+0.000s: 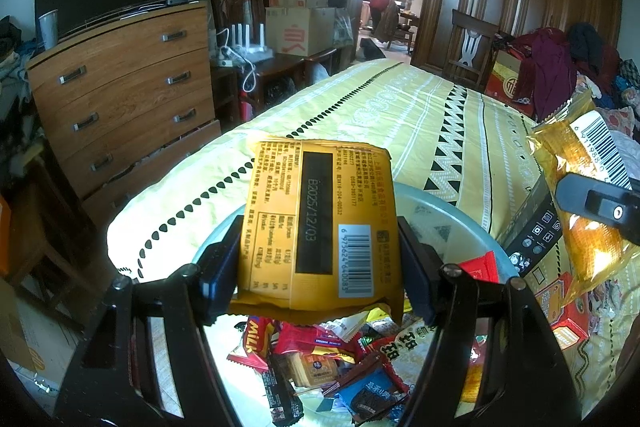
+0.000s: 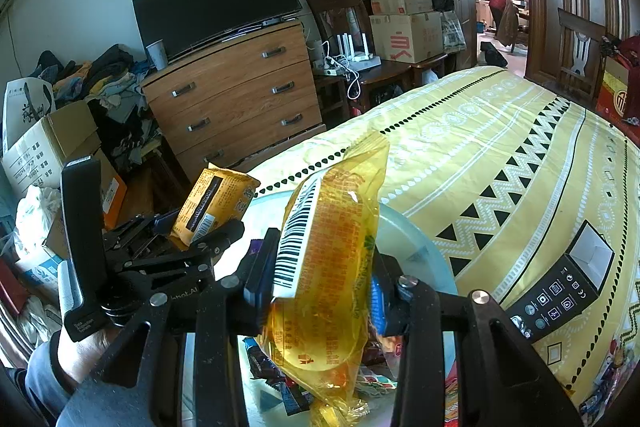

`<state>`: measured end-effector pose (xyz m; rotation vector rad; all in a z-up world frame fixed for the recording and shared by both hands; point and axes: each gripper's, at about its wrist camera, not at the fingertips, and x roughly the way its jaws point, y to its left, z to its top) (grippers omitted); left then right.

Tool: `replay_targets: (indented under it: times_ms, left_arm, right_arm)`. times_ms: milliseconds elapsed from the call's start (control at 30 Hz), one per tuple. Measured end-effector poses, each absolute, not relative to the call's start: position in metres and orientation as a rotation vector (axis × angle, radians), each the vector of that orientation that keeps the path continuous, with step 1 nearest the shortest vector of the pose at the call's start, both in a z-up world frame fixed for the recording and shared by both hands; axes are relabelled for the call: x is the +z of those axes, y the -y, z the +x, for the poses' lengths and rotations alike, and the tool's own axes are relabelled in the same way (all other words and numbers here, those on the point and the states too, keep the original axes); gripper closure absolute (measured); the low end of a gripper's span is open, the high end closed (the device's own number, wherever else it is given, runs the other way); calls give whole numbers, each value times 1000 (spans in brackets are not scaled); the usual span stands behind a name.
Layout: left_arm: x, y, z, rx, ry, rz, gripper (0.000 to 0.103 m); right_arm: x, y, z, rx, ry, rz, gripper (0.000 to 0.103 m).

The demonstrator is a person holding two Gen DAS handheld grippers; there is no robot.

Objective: Organize snacks
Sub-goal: 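Carry both snacks over the blue basin and open both tools to release them, then move both tools back toward the remaining snacks on the bed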

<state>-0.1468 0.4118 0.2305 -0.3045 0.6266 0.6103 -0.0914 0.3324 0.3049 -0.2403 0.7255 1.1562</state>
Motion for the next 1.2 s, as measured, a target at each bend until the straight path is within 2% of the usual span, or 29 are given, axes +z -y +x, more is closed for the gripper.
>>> replay_targets:
  times_ms: [333,467,667,1000,1200]
  left_arm:
    - [218,-418,-152,627,-635,-316,31]
    - [220,-415,-154,650,-618,-308,15]
    - [219,-415,-156,671,-622,-308,4]
    - [228,-400,-156,653,-624,-305,3]
    - [249,-340,-150,500,-541,-258,0]
  right_arm:
    - [295,-335,-103,1174,-730,-239,61]
    - [297,-332,-107,1183,-729,-234,56]
    - [296,-327,-110,1197,-746,-220,55]
    - [290,-301,-109,1179,-771,-185,51]
    - [264,-210,-113,1104,-750,-115,50]
